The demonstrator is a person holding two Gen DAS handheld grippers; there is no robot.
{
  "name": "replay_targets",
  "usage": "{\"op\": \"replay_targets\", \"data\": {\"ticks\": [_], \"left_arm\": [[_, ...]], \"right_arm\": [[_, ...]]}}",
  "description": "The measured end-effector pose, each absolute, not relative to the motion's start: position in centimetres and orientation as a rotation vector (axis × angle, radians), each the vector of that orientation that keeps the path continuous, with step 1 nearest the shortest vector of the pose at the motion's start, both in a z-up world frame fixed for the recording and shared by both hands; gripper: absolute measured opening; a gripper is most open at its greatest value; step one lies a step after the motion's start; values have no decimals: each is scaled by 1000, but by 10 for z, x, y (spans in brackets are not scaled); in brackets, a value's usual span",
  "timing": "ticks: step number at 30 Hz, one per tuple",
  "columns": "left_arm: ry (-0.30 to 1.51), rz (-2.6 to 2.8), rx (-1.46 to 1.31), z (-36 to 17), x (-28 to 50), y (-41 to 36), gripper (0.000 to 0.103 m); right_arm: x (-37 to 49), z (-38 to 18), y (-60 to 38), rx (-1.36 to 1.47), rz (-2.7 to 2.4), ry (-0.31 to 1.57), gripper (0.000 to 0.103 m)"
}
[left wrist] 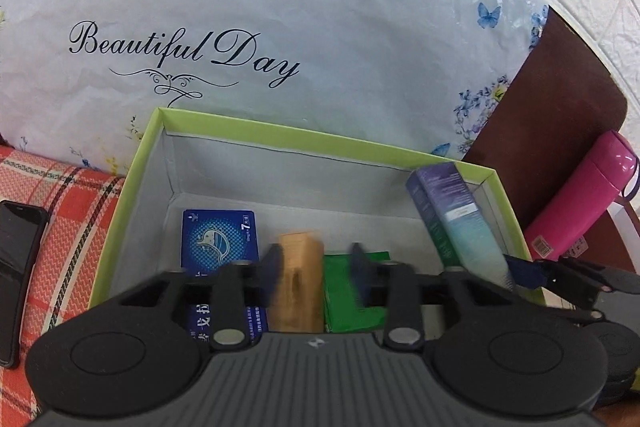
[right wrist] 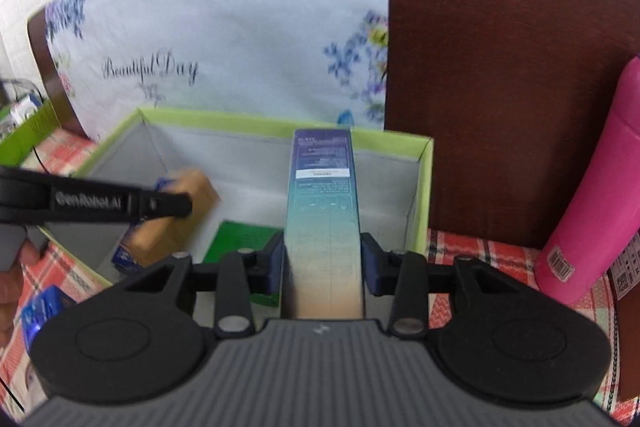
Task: Organize objects
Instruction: 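Lower gold box into the light-green box with left tool while right tool places VIYA box, then open both tools and withdraw them from the light-green box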
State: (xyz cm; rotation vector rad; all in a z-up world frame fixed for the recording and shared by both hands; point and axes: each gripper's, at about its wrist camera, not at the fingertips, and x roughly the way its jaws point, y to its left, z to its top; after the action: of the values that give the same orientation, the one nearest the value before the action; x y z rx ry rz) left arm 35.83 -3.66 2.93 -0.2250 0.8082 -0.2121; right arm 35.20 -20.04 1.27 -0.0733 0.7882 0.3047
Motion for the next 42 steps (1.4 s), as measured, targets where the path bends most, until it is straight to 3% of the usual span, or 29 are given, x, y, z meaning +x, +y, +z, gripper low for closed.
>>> {"op": "replay_targets", "data": {"ticks": [1, 6, 14, 27, 42], "left_arm": [[797, -205, -231, 31, 356, -35, 76], [717, -205, -262, 47, 341, -23, 76], [671, -175, -230, 78, 296, -19, 76], [566, -96, -76, 93, 186, -27, 81], [636, -98, -118, 37, 98, -9, 81]], "right_arm": [[350, 14, -199, -74, 318, 783, 57], [334, 34, -199, -90, 314, 714, 86], [283, 77, -209, -77, 305, 571, 103], [158, 90, -223, 23, 330, 489, 103], [59, 51, -217, 21, 326, 481, 103]]}}
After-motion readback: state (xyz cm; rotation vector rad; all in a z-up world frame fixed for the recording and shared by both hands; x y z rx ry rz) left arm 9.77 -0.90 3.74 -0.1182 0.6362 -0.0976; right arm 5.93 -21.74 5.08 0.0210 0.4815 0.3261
